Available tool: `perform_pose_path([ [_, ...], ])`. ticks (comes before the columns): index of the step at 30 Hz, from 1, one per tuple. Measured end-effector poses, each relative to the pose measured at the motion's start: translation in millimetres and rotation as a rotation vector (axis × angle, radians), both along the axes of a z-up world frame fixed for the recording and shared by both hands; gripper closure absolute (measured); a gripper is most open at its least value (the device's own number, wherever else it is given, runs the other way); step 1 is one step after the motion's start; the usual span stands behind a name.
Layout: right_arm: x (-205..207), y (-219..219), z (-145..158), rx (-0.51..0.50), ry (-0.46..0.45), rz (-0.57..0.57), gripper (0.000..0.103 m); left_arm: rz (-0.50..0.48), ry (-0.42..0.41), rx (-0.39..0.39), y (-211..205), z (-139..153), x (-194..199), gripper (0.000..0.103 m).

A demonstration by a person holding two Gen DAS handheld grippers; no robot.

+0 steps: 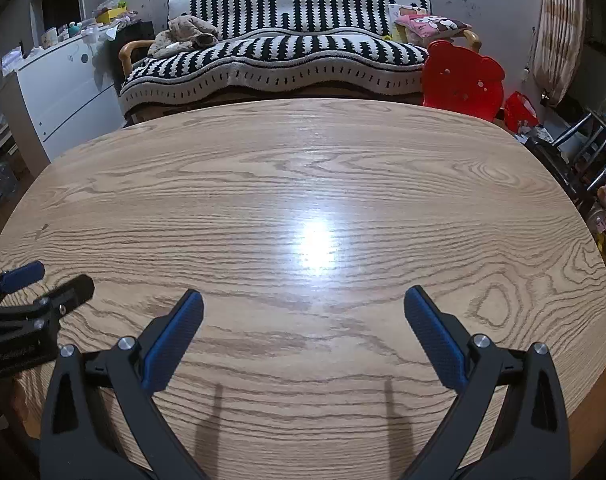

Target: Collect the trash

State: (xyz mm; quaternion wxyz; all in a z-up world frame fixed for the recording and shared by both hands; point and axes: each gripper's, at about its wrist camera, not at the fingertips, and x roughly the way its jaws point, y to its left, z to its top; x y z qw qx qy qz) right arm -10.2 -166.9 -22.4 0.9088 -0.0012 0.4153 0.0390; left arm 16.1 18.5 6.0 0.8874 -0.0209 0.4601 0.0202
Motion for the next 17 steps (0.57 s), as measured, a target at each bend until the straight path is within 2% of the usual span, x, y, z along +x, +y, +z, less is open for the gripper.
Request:
perform_pose_path([
  [4, 4.3, -1.2, -2.4, 0.000, 0.010, 0.014, 0.006, 0.043, -0.057, 0.097, -0.7, 5.2, -1.4, 0.006],
  [8, 11.1, -3.8, -5.7, 0.007, 0.022, 0.018, 0.006, 0.033, -0.029, 0.041, 1.5, 0.3, 6.2, 0.006],
  [14, 22.1, -4.9, -13.2, 0.002, 0.022, 0.012, 0.006, -0.007, -0.044, 0.057, -7.4, -2.4, 16.1, 0.006],
  [17, 28.8, -9.0, -17.1, 0.003, 0.028, 0.005, 0.006, -0.017, -0.026, 0.047, -8.4, -8.2, 19.4, 0.006],
])
